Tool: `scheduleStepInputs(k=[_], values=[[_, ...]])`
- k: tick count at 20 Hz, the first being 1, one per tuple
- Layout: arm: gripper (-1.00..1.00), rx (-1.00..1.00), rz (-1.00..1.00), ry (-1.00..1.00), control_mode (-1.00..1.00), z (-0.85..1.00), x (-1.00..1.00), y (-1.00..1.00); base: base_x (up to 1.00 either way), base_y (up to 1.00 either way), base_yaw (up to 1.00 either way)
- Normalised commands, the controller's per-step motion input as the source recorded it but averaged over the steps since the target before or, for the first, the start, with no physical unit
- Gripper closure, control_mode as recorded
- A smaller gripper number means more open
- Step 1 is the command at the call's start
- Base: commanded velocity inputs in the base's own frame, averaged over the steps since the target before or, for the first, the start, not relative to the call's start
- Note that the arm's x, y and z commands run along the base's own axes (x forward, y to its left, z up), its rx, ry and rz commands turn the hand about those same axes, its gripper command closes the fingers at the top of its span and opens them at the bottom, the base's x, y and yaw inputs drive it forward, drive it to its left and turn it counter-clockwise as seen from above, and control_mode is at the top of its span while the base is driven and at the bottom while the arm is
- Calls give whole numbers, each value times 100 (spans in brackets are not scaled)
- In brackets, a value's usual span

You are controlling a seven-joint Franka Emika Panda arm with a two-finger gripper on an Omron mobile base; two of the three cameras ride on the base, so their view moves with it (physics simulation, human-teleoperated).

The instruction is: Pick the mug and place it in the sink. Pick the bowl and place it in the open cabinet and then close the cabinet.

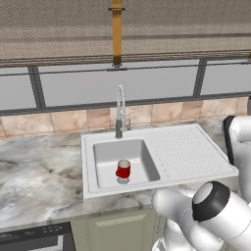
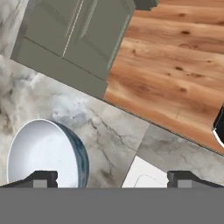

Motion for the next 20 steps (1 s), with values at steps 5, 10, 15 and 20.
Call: scheduleStepInputs(k=[5,10,15,20], values=[[-100,0,0,5,-100,-6,31,-18,0,0,0],[-100,0,0,2,-100,-12,33,-7,0,0,0],[-100,0,0,1,-100,-22,14,-6,0,0,0],[-100,0,0,0,-100,-23,10,-7,0,0,0]])
